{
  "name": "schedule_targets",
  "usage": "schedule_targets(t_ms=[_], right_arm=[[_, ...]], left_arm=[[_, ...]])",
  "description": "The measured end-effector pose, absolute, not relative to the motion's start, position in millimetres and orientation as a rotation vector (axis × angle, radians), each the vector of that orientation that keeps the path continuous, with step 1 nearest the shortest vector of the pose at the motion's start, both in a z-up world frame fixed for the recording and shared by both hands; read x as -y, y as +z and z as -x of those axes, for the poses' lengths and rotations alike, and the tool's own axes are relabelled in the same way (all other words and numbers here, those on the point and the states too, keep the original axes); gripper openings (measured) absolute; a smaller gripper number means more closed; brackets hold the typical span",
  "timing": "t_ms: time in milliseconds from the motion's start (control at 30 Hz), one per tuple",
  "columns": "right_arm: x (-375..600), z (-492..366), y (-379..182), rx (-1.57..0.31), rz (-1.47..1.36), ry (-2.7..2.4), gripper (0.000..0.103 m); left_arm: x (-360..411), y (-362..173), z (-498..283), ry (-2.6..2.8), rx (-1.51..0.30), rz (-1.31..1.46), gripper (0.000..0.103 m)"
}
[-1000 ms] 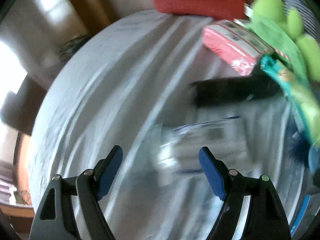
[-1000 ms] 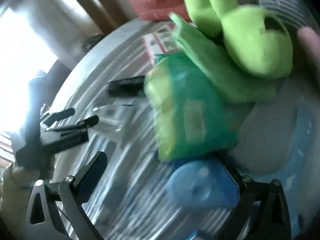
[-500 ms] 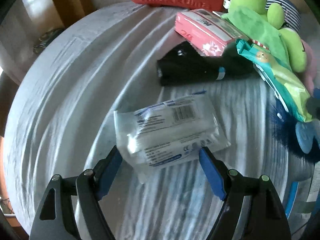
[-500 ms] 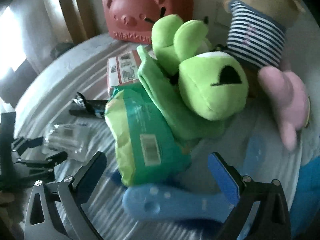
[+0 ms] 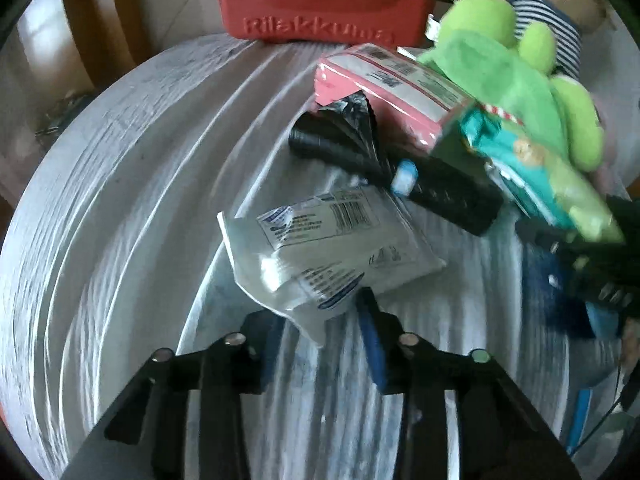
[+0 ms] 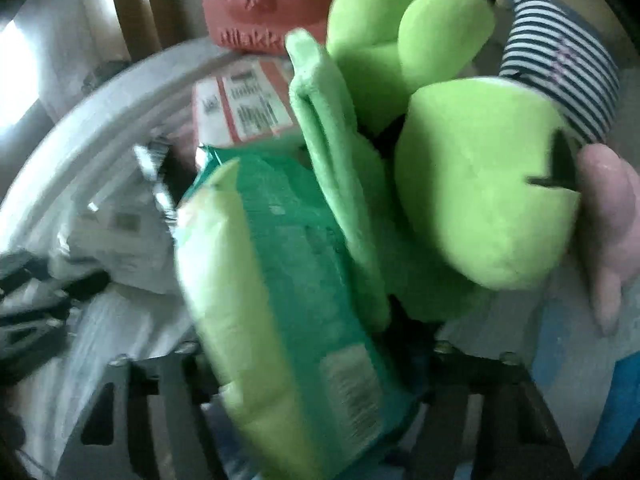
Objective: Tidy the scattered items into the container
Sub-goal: 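Grasp the white wipe pack with left tool while right tool grasps green wipe pack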
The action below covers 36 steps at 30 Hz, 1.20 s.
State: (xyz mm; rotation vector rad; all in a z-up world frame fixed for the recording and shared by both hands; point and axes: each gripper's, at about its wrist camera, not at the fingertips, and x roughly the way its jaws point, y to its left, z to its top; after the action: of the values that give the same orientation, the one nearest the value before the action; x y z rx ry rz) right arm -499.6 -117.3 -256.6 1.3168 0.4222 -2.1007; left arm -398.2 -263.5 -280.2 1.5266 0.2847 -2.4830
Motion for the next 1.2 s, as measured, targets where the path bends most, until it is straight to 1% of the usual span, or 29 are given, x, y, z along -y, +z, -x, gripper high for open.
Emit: schedule_targets(t_ms=[67,100,267,300,367,400,433,467,533,567,600,667,700,767,867,967,1000,1033,1067,1100,1133,1167,1200], right_arm=[[111,490,-246,-0.337,-1.330,-2.056,0.048],[109,485,-243,-0.314,-1.337,-2.039,0.047],[99,446,-236,-0.216,-1.374,-1.958,0.043],[97,439,-236,-0.210,-1.376,-1.952,0.043],[96,430,-239,-0.243,-1.387,-1.960,0.043],[96,429,-244,-0.249,-1.398,-1.965,0.043],[96,428,-246,-0.258,-1.399,-1.976,0.044],[96,426,-248,-0.270,-1.397,-1.989,0.047],[98,420,-245,-0.299,-1.378,-2.007,0.056],[99,416,-242,-0.304,-1.365,-2.006,0.065],[101,413,-240,-0.305,-1.356,-2.000,0.070],[104,406,-234,-0.300,-1.329,-1.993,0.087],[103,404,-231,-0.300,-1.318,-1.997,0.088],[100,401,-230,-0.327,-1.310,-2.021,0.089],[97,408,-237,-0.387,-1.350,-2.046,0.089],[109,414,-248,-0.414,-1.367,-2.093,0.089],[110,416,-251,-0.416,-1.366,-2.115,0.089],[111,419,-254,-0.415,-1.365,-2.134,0.089],[111,421,-256,-0.409,-1.363,-2.143,0.088],[112,422,-257,-0.399,-1.366,-2.141,0.073],[112,423,-258,-0.388,-1.376,-2.137,0.058],[111,423,-257,-0.368,-1.386,-2.126,0.047],[111,422,-255,-0.357,-1.388,-2.121,0.045]], left_arm=[[256,-276,382,-2.491,-0.277,-1.566,0.032],[252,-273,372,-2.494,-0.274,-1.589,0.032],[251,-263,324,-2.473,-0.237,-1.650,0.032],[252,-259,317,-2.468,-0.221,-1.647,0.033],[255,-253,306,-2.454,-0.188,-1.638,0.045],[257,-250,301,-2.447,-0.171,-1.625,0.061],[257,-248,298,-2.444,-0.154,-1.611,0.073],[257,-246,296,-2.444,-0.137,-1.599,0.075],[260,-244,293,-2.447,-0.125,-1.597,0.075],[262,-245,293,-2.452,-0.119,-1.601,0.075],[262,-246,294,-2.460,-0.108,-1.606,0.075],[267,-253,302,-2.476,-0.062,-1.634,0.075],[268,-257,307,-2.485,-0.037,-1.648,0.075],[269,-266,318,-2.507,0.006,-1.677,0.075],[266,-280,332,-2.516,0.020,-1.728,0.075],[265,-290,338,-2.528,0.020,-1.730,0.083],[267,-291,340,-2.535,-0.001,-1.717,0.088],[268,-292,343,-2.541,-0.031,-1.706,0.089],[269,-292,345,-2.547,-0.050,-1.689,0.088],[270,-290,347,-2.553,-0.062,-1.669,0.077],[270,-288,348,-2.557,-0.072,-1.653,0.050],[271,-285,350,-2.554,-0.087,-1.644,0.045],[272,-282,353,-2.553,-0.116,-1.639,0.038]])
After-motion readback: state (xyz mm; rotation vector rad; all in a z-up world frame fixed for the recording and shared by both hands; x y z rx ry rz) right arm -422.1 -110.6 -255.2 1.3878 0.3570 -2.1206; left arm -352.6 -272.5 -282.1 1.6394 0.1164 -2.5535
